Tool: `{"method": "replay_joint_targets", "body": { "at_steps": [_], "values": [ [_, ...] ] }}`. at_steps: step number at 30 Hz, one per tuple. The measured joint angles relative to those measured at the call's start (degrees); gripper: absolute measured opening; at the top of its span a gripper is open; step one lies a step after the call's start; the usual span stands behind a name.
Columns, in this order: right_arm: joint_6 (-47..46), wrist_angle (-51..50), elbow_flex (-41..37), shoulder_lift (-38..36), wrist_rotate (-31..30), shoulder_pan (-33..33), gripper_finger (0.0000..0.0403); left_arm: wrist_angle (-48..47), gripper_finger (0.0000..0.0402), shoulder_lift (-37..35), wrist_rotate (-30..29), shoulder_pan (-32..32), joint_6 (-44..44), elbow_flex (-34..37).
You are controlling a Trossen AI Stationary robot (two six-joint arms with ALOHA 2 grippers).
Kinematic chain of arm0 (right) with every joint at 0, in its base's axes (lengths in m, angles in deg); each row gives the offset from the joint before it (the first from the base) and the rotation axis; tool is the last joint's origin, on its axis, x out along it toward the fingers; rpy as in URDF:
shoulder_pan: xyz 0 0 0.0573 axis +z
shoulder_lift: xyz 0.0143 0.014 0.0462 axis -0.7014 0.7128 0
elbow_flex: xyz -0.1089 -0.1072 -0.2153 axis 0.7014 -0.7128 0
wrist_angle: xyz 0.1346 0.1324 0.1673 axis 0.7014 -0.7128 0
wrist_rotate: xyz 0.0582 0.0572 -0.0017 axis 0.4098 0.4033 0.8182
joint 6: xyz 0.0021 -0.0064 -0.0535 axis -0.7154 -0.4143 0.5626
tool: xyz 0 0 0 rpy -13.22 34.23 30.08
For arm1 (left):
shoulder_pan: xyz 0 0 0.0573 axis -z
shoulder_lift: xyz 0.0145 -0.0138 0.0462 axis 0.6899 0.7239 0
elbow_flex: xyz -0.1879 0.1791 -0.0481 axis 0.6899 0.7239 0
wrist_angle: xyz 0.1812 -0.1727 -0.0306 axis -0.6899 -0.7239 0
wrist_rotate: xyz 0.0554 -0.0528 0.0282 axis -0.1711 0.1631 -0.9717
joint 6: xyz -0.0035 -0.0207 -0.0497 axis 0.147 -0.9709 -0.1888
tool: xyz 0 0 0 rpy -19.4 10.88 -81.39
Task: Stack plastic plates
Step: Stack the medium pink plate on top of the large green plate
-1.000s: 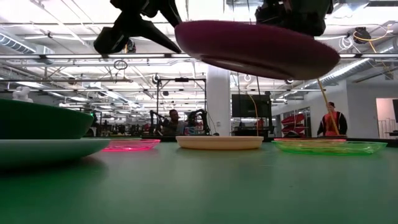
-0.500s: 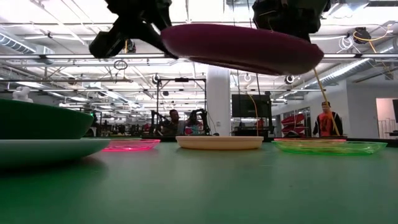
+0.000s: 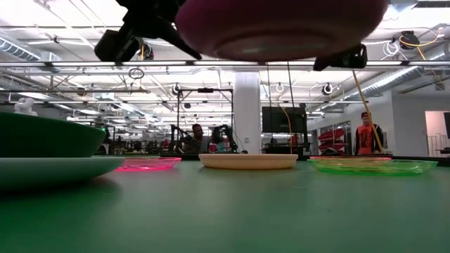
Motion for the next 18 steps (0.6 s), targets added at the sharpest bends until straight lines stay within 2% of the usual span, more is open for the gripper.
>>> {"method": "replay_joint_targets", "body": {
  "at_steps": [11,15,18],
  "values": [
    [-0.91,-3.58,-0.2,-8.4,-0.91,-0.11,0.0197,-1.27,0.0015,-1.23,2.85,3.62,-3.24,-0.13],
    [1.74,-8.26,-0.15,-10.67,-1.08,-0.09,0.0206,-4.51,0.0015,-3.17,2.3,4.85,-4.21,-0.13],
    [4.45,-11.97,-0.15,-11.78,-0.85,-0.04,0.0207,-11.35,0.0015,-5.32,2.37,6.37,-5.21,-0.06]
  ]
}}
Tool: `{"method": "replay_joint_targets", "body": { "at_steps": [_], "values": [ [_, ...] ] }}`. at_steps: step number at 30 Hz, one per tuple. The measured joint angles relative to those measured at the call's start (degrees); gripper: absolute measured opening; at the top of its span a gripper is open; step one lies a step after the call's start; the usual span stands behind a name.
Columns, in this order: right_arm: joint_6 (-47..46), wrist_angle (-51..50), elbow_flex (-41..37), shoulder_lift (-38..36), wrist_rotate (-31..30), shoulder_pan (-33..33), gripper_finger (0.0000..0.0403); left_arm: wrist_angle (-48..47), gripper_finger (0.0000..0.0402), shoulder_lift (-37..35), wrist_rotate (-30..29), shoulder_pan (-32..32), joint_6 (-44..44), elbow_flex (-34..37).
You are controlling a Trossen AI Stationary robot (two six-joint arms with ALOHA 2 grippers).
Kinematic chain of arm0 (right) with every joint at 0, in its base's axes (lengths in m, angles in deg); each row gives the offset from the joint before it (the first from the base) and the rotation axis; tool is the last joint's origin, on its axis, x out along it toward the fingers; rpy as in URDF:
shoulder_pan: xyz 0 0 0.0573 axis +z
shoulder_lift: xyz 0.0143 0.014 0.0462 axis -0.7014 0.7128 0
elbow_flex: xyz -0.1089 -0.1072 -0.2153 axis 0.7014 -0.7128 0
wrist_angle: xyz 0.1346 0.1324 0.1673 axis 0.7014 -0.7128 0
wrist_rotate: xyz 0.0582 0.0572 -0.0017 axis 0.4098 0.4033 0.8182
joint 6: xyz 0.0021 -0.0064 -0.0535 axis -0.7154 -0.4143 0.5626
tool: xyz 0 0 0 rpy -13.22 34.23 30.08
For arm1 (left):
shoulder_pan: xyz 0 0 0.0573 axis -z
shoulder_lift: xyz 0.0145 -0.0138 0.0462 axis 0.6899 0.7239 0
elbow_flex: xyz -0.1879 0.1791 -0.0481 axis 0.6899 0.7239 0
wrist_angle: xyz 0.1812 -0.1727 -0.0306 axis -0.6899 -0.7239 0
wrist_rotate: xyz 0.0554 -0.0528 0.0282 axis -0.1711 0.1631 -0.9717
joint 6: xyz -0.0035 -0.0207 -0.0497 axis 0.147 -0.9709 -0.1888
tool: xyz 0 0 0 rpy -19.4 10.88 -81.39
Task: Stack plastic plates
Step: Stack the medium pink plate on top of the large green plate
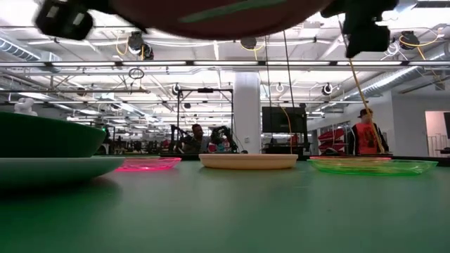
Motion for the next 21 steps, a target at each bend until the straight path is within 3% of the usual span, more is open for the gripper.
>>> {"method": "replay_joint_targets", "body": {
  "at_steps": [10,16,21],
  "values": [
    [4.25,-2.95,0.02,-1.66,-2.16,2.48,0.0208,-16.98,0.0015,-8.44,1.03,6.89,-1.09,0.0],
    [2.79,0.27,-0.02,-1.65,-8.25,6.97,0.0208,-26.53,0.0015,-10.9,3.63,11.55,1.71,0.0],
    [1.28,3.08,-0.04,-1.61,-14.35,10.06,0.0208,-29.98,0.0015,-10.23,3.52,14.44,9.21,0.0]
  ]
}}
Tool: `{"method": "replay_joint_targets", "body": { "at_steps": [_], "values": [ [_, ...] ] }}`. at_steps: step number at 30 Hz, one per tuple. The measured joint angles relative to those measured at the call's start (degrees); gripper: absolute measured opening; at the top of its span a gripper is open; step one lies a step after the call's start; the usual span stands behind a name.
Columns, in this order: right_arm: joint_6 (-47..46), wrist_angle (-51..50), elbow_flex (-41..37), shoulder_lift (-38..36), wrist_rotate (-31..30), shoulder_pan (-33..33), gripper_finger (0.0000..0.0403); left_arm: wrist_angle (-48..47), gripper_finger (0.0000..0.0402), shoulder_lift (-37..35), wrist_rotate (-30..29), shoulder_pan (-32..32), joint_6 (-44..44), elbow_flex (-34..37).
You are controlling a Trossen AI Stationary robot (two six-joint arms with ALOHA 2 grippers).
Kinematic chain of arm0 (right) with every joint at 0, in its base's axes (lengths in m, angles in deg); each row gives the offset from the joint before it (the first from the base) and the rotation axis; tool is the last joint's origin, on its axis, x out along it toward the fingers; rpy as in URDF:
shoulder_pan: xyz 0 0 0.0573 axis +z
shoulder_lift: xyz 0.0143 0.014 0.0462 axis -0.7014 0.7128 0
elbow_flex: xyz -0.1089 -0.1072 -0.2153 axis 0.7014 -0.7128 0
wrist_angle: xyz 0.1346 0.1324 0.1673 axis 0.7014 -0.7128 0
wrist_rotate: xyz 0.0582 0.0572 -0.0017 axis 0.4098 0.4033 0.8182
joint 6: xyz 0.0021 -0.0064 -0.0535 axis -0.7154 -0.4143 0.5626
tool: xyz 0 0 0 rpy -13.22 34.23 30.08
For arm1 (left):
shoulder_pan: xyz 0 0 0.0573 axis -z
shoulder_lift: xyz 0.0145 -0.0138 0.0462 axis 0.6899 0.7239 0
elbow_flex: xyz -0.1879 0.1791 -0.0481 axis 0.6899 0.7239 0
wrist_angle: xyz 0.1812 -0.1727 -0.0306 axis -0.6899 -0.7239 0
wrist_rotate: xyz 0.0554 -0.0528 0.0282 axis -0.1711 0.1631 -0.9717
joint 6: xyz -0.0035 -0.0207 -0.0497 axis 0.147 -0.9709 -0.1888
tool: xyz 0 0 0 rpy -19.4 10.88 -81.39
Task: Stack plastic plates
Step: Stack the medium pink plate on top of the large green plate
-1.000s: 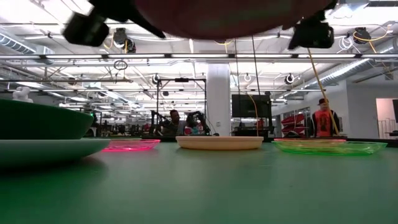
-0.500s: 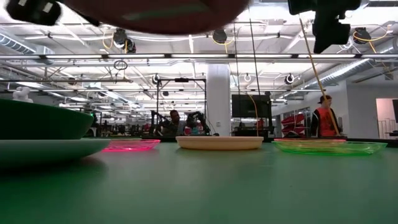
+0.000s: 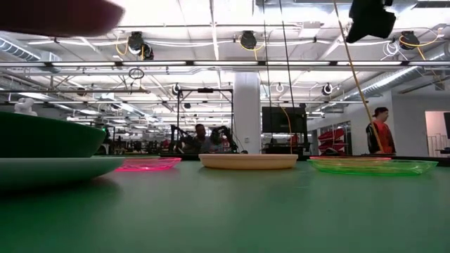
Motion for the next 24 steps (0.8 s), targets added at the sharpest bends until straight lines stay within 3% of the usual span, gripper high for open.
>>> {"method": "replay_joint_targets", "body": {
  "at_steps": [14,24],
  "values": [
    [-4.97,1.11,-0.04,0.13,-2.05,4.64,0.0208,-12.57,0.0015,0.97,-0.11,1.02,4.19,0.19],
    [-10.64,2.25,-0.07,0.13,-4.98,6.7,0.0208,-4.74,0.0015,0.94,5.15,1.19,13.75,5.46]
  ]
}}
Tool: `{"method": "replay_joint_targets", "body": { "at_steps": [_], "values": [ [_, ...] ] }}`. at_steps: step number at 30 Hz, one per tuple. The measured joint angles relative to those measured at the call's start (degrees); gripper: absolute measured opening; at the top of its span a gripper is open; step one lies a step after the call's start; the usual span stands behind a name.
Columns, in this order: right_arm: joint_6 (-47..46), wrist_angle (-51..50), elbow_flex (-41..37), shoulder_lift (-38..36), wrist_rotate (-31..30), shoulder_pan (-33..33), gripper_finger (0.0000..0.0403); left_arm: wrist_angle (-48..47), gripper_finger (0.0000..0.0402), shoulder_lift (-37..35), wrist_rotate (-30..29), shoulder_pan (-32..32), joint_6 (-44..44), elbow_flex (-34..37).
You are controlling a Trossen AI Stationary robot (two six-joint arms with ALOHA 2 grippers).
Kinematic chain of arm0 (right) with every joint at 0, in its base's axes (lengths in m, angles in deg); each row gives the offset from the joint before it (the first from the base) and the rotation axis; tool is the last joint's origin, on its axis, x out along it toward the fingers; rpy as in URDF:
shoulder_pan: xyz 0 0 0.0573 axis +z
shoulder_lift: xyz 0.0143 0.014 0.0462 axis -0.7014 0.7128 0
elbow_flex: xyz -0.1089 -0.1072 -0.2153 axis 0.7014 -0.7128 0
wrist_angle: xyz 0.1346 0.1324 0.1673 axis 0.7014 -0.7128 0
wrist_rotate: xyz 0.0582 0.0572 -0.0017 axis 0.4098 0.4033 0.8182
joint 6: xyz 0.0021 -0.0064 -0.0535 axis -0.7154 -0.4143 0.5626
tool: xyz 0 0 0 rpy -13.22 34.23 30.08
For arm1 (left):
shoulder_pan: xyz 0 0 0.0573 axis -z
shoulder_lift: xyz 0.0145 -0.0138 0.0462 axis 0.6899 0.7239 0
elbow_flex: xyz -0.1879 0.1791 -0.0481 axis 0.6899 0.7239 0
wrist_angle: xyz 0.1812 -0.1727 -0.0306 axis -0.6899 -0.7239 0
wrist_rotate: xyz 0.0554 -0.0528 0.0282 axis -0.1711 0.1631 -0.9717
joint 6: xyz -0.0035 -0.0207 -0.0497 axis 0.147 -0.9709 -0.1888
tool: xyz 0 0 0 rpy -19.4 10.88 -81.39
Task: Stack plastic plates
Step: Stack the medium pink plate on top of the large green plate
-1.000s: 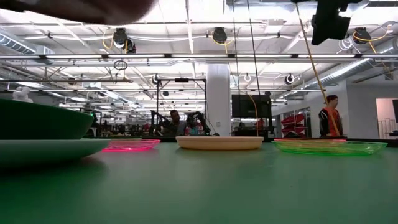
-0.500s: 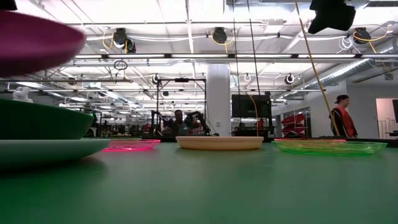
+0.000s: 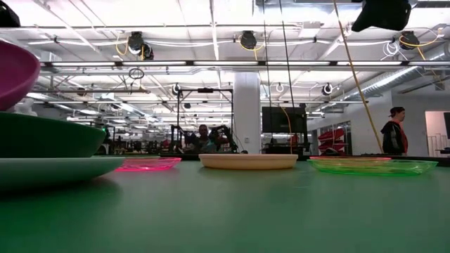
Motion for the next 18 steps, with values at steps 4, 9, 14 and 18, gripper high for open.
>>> {"method": "replay_joint_targets", "body": {
  "at_steps": [4,9,14,18],
  "values": [
    [-2.09,0.16,0.0,0.0,0.02,0.22,0.0208,1.74,0.0015,0.0,-0.52,-0.82,2.32,1.15],
    [-4.45,0.25,0.0,0.0,0.02,0.19,0.0208,3.13,0.0016,-0.02,-0.54,-1.86,3.28,2.4],
    [-6.06,0.97,0.0,0.0,0.0,0.19,0.0208,5.43,0.0029,0.0,-0.75,-1.91,6.38,2.41],
    [-7.04,1.04,0.0,0.0,-0.06,0.18,0.0208,5.22,0.0033,0.0,-1.83,-1.91,7.15,2.43]
  ]
}}
